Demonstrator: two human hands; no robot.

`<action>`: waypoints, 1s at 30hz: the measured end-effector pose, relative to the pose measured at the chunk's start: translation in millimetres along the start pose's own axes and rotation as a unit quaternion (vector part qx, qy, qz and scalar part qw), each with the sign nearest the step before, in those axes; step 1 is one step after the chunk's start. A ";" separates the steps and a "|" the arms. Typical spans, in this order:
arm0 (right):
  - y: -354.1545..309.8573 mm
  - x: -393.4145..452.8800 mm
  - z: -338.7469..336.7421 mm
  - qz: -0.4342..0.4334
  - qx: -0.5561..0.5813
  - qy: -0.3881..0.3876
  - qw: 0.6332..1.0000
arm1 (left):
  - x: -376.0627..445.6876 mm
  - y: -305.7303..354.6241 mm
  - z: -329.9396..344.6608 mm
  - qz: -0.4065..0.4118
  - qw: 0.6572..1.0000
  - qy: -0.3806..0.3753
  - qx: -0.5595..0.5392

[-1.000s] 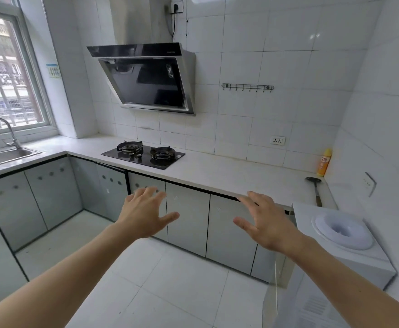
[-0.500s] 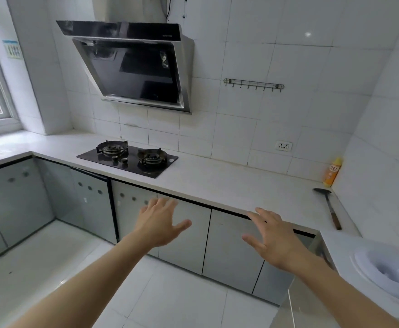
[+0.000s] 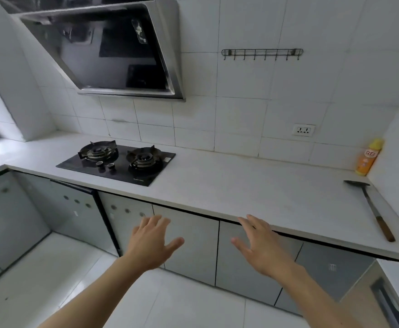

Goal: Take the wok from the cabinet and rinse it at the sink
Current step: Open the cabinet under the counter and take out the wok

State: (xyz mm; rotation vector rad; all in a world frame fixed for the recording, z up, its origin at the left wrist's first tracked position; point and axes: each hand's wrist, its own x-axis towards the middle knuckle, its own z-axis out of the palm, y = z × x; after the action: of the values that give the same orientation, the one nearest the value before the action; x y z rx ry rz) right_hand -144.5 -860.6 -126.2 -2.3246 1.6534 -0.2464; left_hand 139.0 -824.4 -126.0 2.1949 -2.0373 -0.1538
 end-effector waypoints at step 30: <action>62.3 300.2 116.5 0.085 -0.030 -0.125 0.988 | 296.8 -61.3 150.1 -0.154 0.862 -0.193 -0.443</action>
State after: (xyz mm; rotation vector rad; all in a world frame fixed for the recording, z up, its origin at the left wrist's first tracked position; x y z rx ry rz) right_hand -66.4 -1148.3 -263.0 -2.1363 1.7363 0.1268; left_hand 196.1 -1121.1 -277.9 1.8876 -1.2636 -1.3540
